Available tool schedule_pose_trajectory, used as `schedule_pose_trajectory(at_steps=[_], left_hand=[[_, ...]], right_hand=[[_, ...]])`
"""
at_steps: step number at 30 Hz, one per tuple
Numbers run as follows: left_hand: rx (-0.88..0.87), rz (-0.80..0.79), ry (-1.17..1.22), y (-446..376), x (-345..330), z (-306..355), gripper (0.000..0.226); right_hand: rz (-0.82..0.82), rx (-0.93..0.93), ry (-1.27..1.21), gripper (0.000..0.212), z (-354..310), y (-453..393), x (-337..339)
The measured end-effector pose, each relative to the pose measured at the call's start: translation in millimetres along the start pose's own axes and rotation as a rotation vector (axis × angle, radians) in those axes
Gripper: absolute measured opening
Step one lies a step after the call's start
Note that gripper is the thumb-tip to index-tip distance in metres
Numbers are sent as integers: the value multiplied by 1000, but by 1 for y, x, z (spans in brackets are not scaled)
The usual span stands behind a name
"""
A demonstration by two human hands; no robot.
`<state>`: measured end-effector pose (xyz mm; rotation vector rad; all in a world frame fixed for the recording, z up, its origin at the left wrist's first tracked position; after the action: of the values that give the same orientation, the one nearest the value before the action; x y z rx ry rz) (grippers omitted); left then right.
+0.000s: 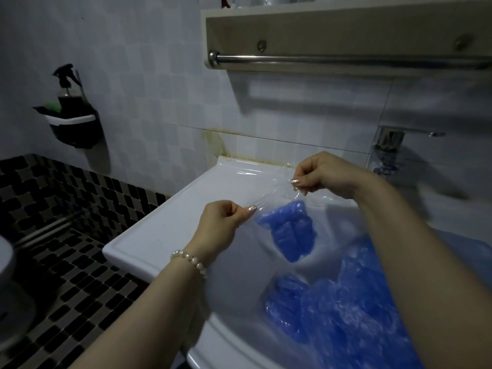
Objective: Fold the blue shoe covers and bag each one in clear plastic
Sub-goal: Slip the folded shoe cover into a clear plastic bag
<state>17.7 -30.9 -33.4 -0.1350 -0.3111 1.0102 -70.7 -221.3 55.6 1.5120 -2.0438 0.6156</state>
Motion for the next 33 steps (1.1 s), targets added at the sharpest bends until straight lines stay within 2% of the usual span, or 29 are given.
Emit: schedule_pose_trajectory(at_steps=[5, 8, 10, 13, 15, 16, 21, 23, 26, 28, 31, 33], left_hand=[[-31, 17, -8, 0, 1, -1, 35], [-74, 69, -51, 1, 3, 2, 39], [-121, 119, -75, 0, 5, 4, 42], [-134, 98, -76, 1, 4, 3, 60], [-113, 39, -109, 2, 2, 0, 82], [-104, 22, -114, 2, 2, -1, 83], [-99, -91, -124, 4, -2, -4, 65], [-103, -165, -158, 8, -5, -1, 65], [-96, -231, -210, 12, -12, 3, 51], [-98, -250, -240, 12, -15, 4, 42], [-77, -287, -250, 11, -17, 3, 36], [-63, -298, -212, 11, -17, 1, 29]], right_hand=[[-27, -40, 52, 19, 1, 2, 1], [35, -42, 177, 7, 1, 7, 8], [42, -23, 237, 7, -1, 11, 8], [-73, -14, 298, 11, -9, 17, -1], [-214, -71, 363, 19, -13, 21, -6], [-283, -118, 418, 22, -14, 23, -6], [-552, -421, 893, 15, 10, 28, -7], [-649, -535, 978, 18, 24, 31, -10], [-792, -671, 977, 28, 40, 36, -13], [-823, -721, 942, 30, 49, 39, -17], [-784, -675, 828, 25, 52, 42, -19], [-694, -564, 721, 17, 44, 41, -13]])
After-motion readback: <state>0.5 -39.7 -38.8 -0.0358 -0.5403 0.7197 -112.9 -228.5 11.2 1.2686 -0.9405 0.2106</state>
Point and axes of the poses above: each hand's wrist, its own y-axis away from the middle knuckle, its own x-axis out of the back of the hand, z = x × y, the point moved 1 cm from there along -y, towards the middle knuckle, and after that the axes turned 5 degrees about y, right-handed, at the moved point
